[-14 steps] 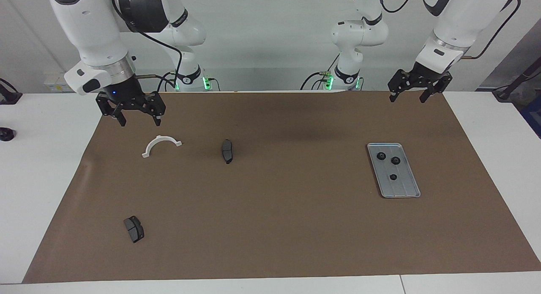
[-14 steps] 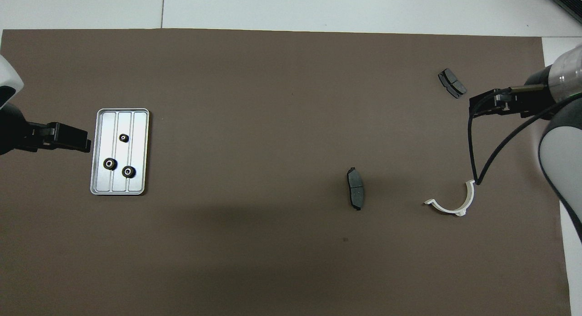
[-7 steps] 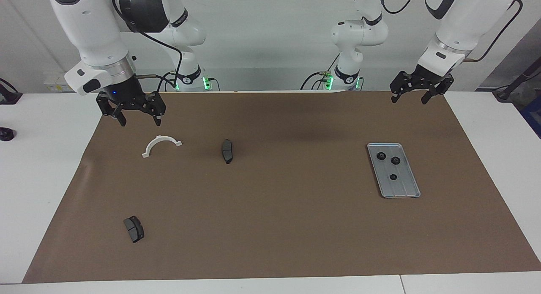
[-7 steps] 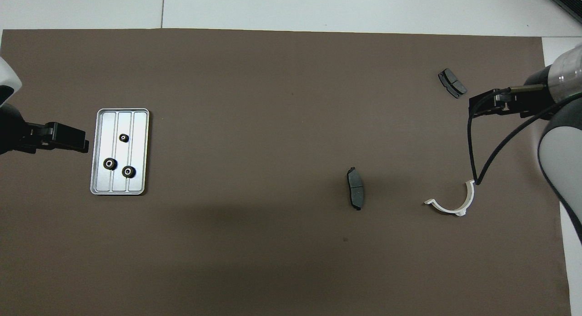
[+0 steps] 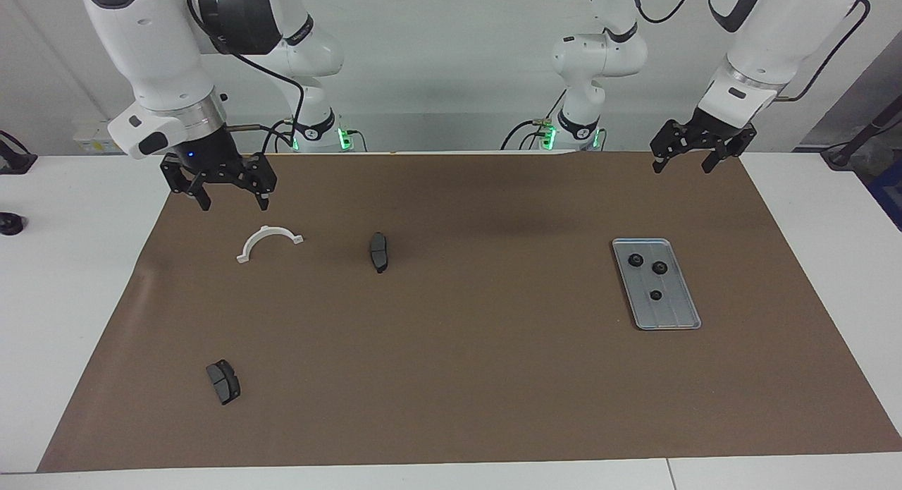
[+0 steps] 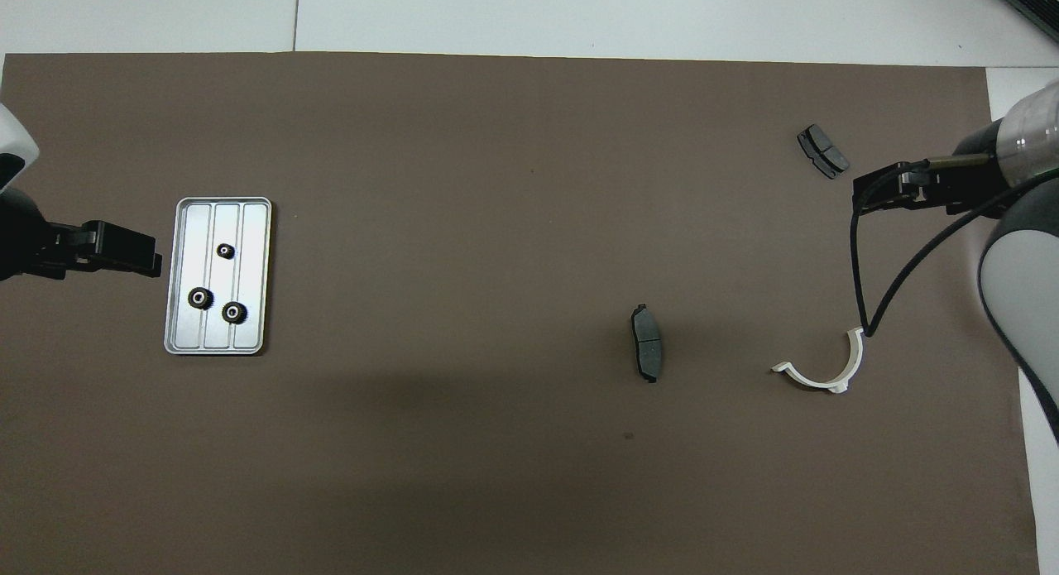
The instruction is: Pick bearing gear from pile to tray
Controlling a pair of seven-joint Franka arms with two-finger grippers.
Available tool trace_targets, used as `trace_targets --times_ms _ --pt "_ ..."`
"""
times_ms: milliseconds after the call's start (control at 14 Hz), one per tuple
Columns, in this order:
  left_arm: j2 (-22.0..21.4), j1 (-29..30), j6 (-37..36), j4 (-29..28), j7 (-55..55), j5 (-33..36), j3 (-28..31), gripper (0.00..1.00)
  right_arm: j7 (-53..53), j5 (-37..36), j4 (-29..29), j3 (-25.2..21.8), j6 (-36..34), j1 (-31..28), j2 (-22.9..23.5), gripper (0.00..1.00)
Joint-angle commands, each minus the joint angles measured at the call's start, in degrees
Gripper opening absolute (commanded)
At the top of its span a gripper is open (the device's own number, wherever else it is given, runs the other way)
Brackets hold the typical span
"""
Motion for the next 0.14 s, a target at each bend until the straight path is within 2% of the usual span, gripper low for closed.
trace_targets --times_ms 0,72 --pt "-0.83 0.33 1.22 -1.4 1.96 0.18 -0.21 1.0 -0.56 0.36 -1.81 0.32 0.53 -0.43 -1.46 1.0" --pt "-0.83 0.41 1.31 -1.4 1.17 0.18 -0.13 1.0 -0.64 0.36 -1.81 0.32 0.62 -0.43 -1.46 1.0"
